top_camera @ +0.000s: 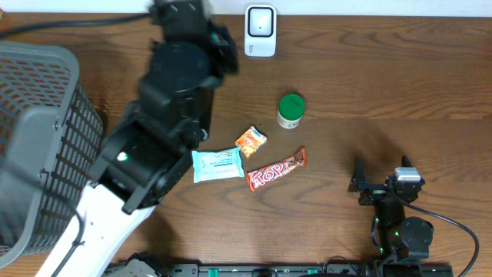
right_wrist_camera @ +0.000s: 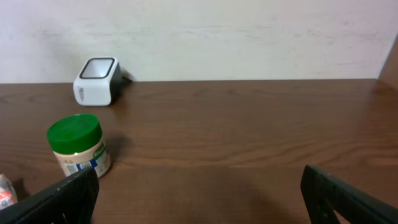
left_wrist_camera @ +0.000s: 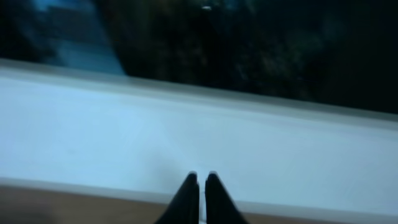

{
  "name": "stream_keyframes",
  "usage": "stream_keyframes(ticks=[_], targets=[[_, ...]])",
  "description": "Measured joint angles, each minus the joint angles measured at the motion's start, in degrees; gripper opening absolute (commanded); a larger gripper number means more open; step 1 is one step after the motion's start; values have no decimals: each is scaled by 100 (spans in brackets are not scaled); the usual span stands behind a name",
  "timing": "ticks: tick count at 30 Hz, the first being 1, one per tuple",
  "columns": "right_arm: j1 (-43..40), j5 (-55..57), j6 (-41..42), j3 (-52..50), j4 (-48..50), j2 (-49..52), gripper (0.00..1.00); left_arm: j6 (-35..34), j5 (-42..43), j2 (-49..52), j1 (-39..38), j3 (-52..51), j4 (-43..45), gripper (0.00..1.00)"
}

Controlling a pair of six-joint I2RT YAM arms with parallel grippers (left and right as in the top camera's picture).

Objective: Scan the item barcode

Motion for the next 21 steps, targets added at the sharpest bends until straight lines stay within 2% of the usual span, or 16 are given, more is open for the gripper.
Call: stream_keyframes(ticks=[5, 10, 15, 21], targets=[[0, 2, 0, 0, 2, 0, 99, 1779, -1233, -31, 0, 669, 1176, 7], [0, 0, 0, 0, 2, 0, 99, 3252, -2057, -87, 0, 992, 1565, 7], [0, 2, 0, 0, 2, 0, 99, 3895, -2433, -92, 0, 966, 1438, 7], [0, 0, 0, 0, 2, 0, 99, 4122, -2555, -74, 0, 951, 1419, 7]])
